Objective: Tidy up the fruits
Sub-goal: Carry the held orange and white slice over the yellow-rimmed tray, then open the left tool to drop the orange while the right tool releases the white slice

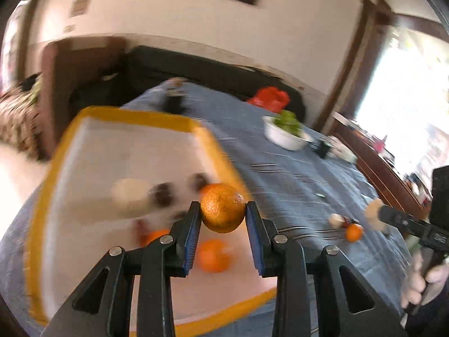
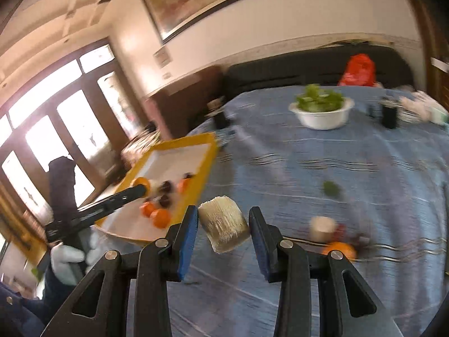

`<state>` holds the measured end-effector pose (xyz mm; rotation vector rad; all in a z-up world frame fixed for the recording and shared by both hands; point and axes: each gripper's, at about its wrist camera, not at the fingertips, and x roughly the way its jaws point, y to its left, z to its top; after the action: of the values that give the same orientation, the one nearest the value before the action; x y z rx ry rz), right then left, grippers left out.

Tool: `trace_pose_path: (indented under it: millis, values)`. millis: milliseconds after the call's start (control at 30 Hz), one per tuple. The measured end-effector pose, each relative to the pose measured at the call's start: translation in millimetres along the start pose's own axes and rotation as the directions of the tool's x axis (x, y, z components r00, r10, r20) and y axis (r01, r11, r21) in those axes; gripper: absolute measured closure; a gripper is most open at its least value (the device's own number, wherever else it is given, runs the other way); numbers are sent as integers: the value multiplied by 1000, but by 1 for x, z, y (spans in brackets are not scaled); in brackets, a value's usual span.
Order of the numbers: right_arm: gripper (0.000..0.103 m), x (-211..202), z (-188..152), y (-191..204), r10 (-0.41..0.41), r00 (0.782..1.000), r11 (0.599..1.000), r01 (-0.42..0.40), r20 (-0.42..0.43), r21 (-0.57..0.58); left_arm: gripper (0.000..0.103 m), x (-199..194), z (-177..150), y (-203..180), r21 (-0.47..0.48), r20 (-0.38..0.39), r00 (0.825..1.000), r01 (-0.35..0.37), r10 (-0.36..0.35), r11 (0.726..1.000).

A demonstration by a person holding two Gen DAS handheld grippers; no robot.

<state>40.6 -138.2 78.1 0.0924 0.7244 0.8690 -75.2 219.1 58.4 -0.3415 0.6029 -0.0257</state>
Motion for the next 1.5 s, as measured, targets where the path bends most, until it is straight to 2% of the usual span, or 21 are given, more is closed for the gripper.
trace_pose_path:
  millis: [100, 267, 400, 567, 800, 1133, 1500]
  values:
    - [61, 32, 9, 24, 76, 995, 997, -76, -58, 13, 72, -6, -4, 32, -66, 1, 998, -57, 57, 996]
    - [61, 93, 19, 58, 100, 987, 995, -102, -125, -9, 72, -4, -5, 57, -125, -5, 996, -94, 94, 988]
    - [61, 141, 21, 72, 58, 984, 997, -66, -169, -40, 72, -1, -5, 60, -124, -10, 996, -90, 89, 988]
    - [61, 177, 21, 78, 5, 982, 998, -17, -190, -59, 72, 8, -5, 61, -140, -48, 994, -100, 94, 985]
    - [61, 192, 16, 70, -50, 980, 996, 34, -193, -84, 72, 12, -6, 62, -137, -75, 992, -116, 106, 984]
    - [60, 189, 13, 74, -64, 983, 989, 39, -170, -145, 72, 13, -6, 62, -135, -90, 990, -124, 113, 983]
    - [59, 186, 12, 74, -55, 984, 990, 32, -170, -139, 69, 15, -6, 62, -135, -92, 989, -126, 114, 983]
